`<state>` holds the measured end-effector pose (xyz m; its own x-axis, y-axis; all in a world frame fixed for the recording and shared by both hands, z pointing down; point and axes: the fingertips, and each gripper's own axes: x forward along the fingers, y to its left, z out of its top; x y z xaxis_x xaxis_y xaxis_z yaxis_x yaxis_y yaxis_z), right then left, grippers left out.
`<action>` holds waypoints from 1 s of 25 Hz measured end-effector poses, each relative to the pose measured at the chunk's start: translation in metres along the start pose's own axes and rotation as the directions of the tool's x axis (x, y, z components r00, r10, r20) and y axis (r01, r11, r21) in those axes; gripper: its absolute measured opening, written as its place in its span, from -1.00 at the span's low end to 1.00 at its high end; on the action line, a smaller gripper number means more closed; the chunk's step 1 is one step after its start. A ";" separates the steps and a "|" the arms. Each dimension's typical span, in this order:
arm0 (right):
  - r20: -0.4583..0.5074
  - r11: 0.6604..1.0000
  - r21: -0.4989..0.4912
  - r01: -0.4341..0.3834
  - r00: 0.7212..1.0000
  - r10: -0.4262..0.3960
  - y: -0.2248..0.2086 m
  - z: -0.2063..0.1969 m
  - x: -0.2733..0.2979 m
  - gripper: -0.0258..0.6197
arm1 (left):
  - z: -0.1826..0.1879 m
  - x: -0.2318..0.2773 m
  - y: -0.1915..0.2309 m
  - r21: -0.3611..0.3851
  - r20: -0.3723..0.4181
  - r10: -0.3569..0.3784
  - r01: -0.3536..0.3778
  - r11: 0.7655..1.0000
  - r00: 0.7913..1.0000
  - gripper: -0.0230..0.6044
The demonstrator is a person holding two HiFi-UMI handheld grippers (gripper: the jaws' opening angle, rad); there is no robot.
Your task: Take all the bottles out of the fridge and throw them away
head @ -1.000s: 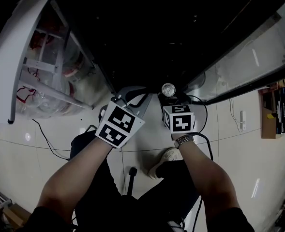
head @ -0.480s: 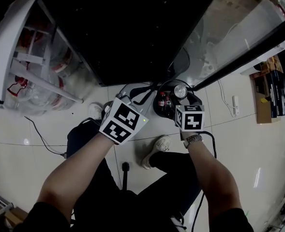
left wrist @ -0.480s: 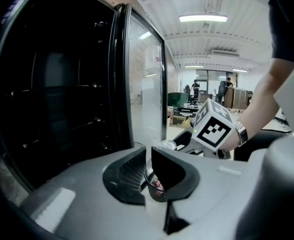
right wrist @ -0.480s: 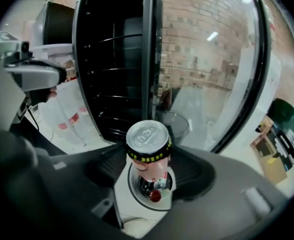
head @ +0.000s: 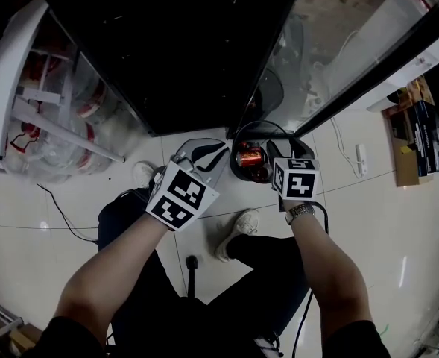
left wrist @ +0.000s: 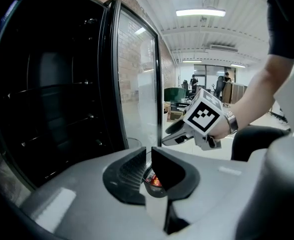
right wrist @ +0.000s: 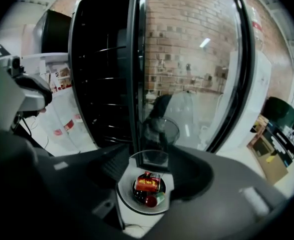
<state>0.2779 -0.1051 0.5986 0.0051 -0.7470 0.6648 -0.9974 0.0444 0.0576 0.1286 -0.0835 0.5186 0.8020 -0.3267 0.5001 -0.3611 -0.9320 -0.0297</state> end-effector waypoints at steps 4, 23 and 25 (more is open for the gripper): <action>0.036 1.000 0.010 -0.006 0.999 0.006 0.000 0.015 -0.018 -0.16 | 0.016 -0.014 0.004 0.013 0.028 0.022 -0.023 1.000 0.999 -0.90; 0.400 0.952 -0.241 -0.188 0.875 0.274 0.140 0.195 -0.166 -0.78 | 0.094 -0.147 0.032 -0.012 0.199 0.207 -0.209 0.978 0.958 -0.90; 0.422 0.948 -0.254 -0.189 0.861 0.285 0.150 0.209 -0.173 -0.85 | 0.105 -0.159 0.038 -0.009 0.226 0.226 -0.230 0.973 0.948 -0.90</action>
<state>0.1118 -0.1077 0.3369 -0.3102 -0.9101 0.2748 -0.9285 0.3521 0.1179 0.0375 -0.0839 0.3469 0.7857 -0.5556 0.2720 -0.5402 -0.8305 -0.1359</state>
